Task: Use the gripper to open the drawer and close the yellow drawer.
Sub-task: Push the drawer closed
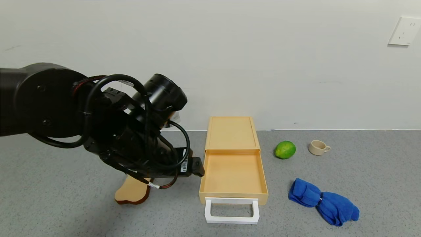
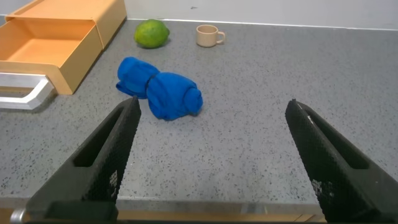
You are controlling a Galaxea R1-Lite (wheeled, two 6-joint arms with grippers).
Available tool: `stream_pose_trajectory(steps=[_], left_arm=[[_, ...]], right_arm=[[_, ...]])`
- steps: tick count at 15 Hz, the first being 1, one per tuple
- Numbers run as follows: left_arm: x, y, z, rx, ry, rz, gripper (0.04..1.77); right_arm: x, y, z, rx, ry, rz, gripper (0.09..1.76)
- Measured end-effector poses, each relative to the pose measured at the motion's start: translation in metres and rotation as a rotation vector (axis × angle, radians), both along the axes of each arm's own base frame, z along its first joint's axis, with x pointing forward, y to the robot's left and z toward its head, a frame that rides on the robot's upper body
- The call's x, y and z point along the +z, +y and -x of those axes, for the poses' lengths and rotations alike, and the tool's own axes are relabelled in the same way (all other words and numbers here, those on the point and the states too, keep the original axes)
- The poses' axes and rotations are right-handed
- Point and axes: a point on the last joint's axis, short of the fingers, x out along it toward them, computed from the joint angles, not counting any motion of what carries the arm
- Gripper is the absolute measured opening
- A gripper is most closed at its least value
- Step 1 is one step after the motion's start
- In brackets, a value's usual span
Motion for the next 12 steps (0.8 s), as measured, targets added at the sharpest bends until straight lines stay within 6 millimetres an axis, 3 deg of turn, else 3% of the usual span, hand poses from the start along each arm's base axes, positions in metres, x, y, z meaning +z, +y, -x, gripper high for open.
stream_pose_trajectory(steps=[12], left_arm=[[-0.05, -0.089, -0.002, -0.033, 0.142, -0.092, 1.72]], right_arm=[[0.0, 0.0, 0.0, 0.0, 0.0, 0.0, 1.71]])
